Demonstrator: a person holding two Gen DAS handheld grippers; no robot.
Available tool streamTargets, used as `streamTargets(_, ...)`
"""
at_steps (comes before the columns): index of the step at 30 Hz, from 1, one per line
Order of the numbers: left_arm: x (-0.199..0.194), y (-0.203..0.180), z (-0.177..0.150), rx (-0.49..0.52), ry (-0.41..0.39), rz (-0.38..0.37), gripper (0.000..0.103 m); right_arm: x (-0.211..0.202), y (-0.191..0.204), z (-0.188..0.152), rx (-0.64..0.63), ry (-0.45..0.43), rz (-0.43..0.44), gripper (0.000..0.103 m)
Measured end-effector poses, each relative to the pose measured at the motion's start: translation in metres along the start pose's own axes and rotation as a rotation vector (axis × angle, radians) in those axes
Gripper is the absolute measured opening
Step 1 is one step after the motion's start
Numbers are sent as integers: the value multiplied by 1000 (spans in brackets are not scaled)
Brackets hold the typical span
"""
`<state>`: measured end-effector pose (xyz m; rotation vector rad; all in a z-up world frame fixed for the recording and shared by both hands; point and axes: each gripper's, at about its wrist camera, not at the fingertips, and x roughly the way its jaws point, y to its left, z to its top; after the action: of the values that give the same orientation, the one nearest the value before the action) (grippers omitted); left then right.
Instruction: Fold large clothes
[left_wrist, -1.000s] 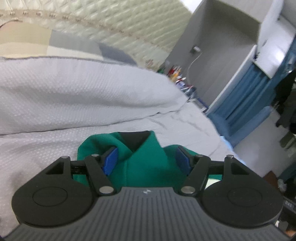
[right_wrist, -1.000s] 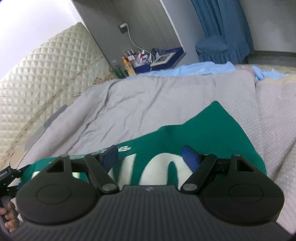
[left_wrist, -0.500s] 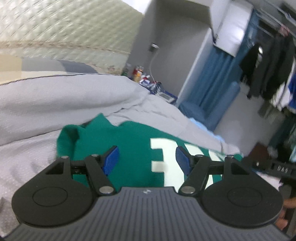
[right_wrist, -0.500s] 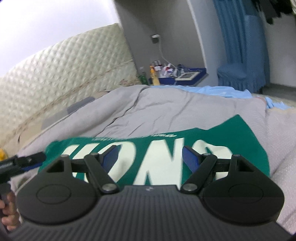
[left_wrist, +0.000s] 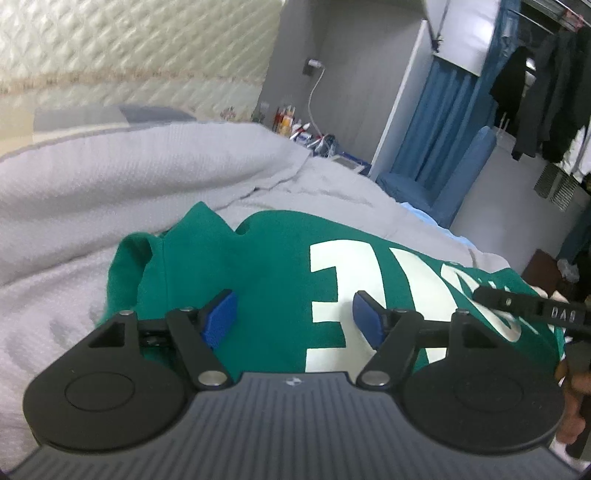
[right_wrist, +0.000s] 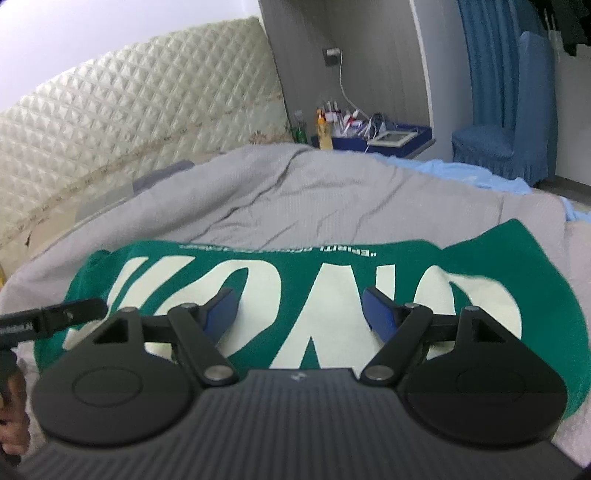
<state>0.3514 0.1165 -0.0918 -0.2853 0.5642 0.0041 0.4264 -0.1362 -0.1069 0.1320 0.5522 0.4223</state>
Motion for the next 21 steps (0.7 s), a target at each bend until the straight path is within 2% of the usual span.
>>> streamTargets(4, 22, 4, 2, -12, 27, 6, 78, 15, -9, -4, 34, 32, 19, 77)
streamTargets(10, 38, 3, 5, -34, 32, 18, 81, 25, -9, -11, 6, 31, 13, 77)
streamTargets(15, 16, 0, 6, -46, 29, 2, 82, 17, -11, -11, 35, 16, 21, 77)
streamTargets(21, -40, -5, -2, -82, -29, -7, 82, -14, -8, -6, 85, -6, -3, 78)
